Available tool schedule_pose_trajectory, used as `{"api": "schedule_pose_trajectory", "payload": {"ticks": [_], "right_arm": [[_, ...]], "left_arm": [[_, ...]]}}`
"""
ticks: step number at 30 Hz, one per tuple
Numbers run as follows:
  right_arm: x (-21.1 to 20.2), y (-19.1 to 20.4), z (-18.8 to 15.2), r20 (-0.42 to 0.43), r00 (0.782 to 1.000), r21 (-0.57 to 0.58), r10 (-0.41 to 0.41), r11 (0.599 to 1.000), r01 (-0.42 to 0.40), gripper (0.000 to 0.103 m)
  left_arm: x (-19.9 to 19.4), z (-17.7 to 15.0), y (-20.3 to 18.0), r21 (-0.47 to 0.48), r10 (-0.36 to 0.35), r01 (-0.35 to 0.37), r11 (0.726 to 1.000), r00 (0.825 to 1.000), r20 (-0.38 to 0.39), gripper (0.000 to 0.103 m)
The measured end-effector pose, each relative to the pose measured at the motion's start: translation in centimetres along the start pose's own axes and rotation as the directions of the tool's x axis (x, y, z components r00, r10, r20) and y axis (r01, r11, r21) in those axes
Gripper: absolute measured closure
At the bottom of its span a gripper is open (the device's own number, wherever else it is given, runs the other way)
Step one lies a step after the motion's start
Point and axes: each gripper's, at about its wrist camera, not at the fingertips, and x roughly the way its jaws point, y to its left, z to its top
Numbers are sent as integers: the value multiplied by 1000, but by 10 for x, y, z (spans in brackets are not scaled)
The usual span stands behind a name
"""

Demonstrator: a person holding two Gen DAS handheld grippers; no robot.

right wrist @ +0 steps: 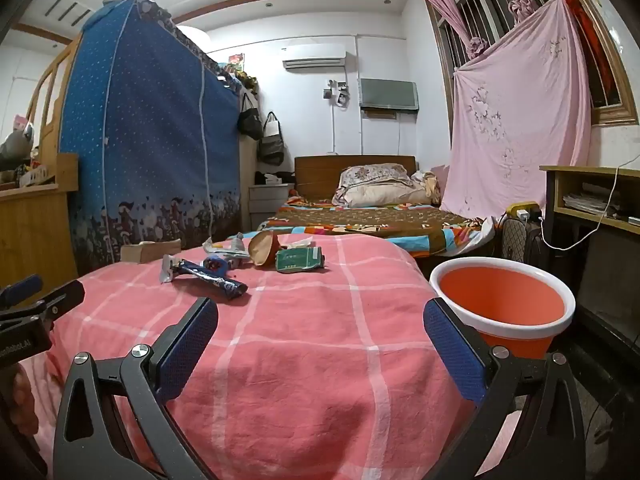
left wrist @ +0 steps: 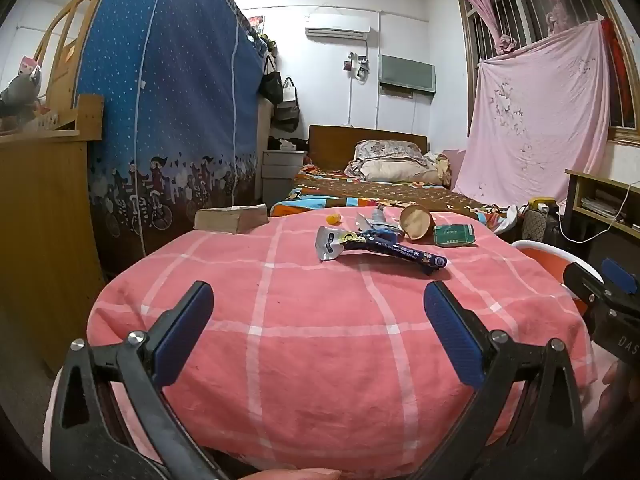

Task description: Collect trash

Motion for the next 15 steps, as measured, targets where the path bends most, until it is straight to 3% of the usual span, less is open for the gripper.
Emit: {"api": "schedule_pose_trajectory", "payload": {"ticks": [15], "right_arm": [[0, 0, 0, -4, 1000, 4, 0, 1000, 0, 0]], "left_arm": [[1, 1, 1, 3, -1, 1, 1000, 1000, 1, 12]]}}
